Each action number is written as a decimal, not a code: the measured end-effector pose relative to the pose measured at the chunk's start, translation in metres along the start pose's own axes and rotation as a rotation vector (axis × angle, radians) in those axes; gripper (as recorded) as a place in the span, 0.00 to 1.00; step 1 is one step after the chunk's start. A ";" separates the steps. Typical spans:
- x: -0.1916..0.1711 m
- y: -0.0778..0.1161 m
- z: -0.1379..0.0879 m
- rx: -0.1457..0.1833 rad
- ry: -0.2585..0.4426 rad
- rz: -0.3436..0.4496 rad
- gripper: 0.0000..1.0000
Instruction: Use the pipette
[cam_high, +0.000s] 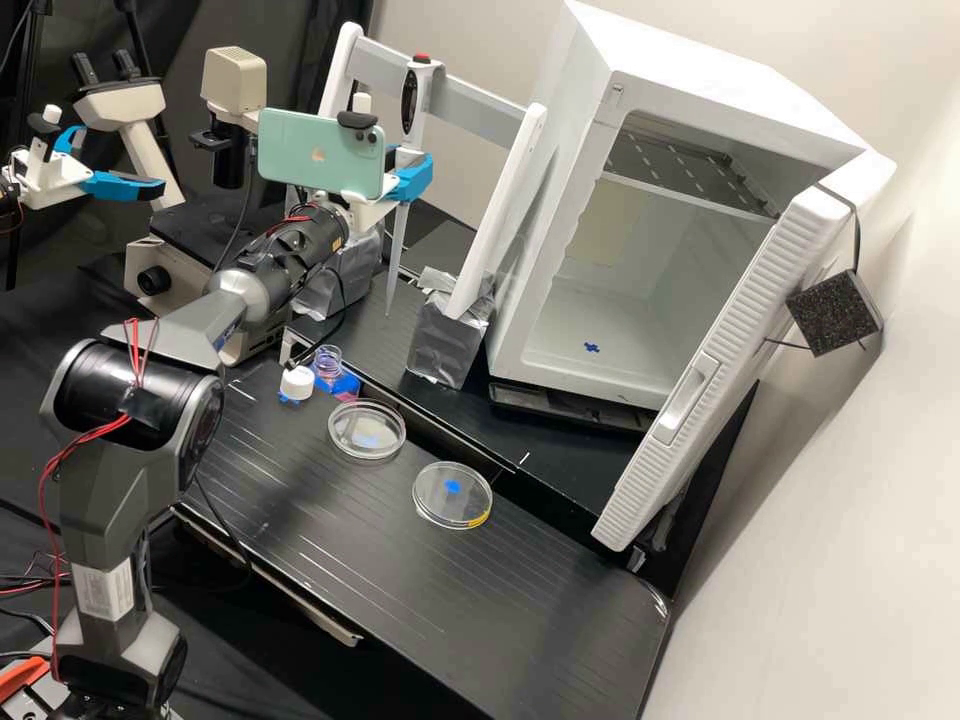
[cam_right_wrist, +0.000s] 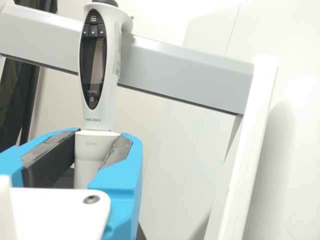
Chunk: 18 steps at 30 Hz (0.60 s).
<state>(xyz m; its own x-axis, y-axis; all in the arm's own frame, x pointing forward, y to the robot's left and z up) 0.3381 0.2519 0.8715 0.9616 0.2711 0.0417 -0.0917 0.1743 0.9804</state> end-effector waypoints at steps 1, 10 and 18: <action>0.000 0.000 0.001 0.002 -0.003 -0.001 0.00; 0.003 0.012 0.001 0.047 -0.009 0.018 0.00; -0.003 0.026 -0.003 0.087 0.003 0.052 0.00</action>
<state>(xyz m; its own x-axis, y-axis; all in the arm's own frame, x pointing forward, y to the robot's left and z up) 0.3321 0.2586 0.8963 0.9553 0.2805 0.0929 -0.1187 0.0767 0.9900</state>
